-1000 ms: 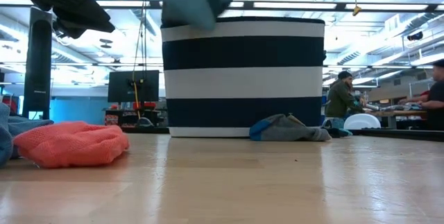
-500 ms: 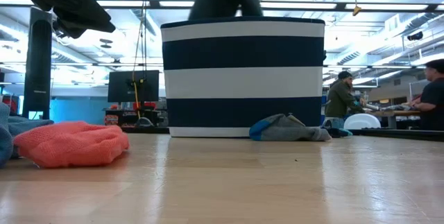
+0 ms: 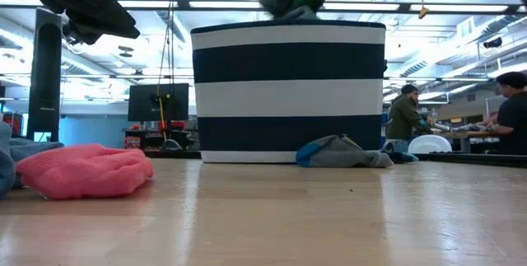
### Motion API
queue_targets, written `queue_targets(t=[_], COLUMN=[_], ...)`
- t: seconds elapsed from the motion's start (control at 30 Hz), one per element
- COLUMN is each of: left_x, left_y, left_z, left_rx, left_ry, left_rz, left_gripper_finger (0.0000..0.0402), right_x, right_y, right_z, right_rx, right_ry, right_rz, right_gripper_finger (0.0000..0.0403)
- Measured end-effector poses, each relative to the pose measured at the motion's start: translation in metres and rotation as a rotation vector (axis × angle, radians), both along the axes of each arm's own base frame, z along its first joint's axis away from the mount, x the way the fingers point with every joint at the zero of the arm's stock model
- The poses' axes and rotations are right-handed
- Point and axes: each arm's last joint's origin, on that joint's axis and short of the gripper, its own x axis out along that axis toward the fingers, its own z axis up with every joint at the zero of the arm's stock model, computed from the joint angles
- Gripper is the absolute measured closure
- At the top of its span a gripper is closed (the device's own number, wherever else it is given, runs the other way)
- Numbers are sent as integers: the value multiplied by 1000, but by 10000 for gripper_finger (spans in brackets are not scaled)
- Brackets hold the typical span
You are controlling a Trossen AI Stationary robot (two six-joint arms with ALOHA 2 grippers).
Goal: Sort clothes
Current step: Put the light blue pants into the laundry organizer
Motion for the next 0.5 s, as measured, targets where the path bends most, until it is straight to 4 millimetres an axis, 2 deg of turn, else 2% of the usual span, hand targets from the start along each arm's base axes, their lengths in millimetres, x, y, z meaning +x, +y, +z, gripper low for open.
queue_targets(t=[0.13,0.3,0.4,0.5], left_x=[0,-1,-1,-1], left_y=[0,0,0,1], left_z=[0,-1,-1,-1], left_rx=[1,6,6,9], left_ry=[0,8,9,13], left_rz=[1,1,1,1], left_gripper_finger=[275,275,275,275], right_x=[18,26,28,30], right_y=[-22,-50,-59,-61], right_z=[-44,-96,-111,-118], right_rx=[149,373,426,432], right_ry=[52,114,133,141], right_rz=[-15,-43,-49,-52], right_gripper_finger=[401,400,397,394])
